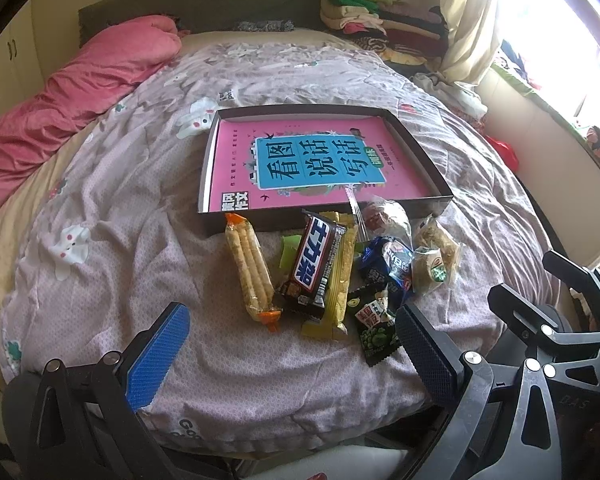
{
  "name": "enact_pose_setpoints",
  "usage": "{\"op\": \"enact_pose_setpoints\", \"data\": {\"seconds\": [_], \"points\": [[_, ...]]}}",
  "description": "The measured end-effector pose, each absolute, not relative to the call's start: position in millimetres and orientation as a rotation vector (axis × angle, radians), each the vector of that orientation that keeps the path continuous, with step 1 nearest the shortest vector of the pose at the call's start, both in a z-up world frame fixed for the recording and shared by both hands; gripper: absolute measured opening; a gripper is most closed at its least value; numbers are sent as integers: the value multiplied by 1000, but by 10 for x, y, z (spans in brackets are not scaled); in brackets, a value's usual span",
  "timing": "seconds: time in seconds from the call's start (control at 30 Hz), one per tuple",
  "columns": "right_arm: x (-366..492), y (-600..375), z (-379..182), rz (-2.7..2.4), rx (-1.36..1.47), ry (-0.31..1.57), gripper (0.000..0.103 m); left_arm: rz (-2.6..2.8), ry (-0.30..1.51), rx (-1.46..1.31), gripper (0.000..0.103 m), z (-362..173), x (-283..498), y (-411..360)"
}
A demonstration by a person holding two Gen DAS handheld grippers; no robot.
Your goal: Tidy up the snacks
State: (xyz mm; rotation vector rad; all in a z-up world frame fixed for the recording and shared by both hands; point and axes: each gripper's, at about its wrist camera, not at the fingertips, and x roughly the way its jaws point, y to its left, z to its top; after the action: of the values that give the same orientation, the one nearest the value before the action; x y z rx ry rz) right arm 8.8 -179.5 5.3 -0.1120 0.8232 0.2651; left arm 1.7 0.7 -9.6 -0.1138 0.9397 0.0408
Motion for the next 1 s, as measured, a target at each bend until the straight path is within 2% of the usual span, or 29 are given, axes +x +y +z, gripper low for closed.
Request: {"op": "enact_pose_setpoints", "data": {"seconds": [1.0], "points": [[106,-1804,21,255,-107,832,102,43,940,-116,102,-97,25,-4]]}}
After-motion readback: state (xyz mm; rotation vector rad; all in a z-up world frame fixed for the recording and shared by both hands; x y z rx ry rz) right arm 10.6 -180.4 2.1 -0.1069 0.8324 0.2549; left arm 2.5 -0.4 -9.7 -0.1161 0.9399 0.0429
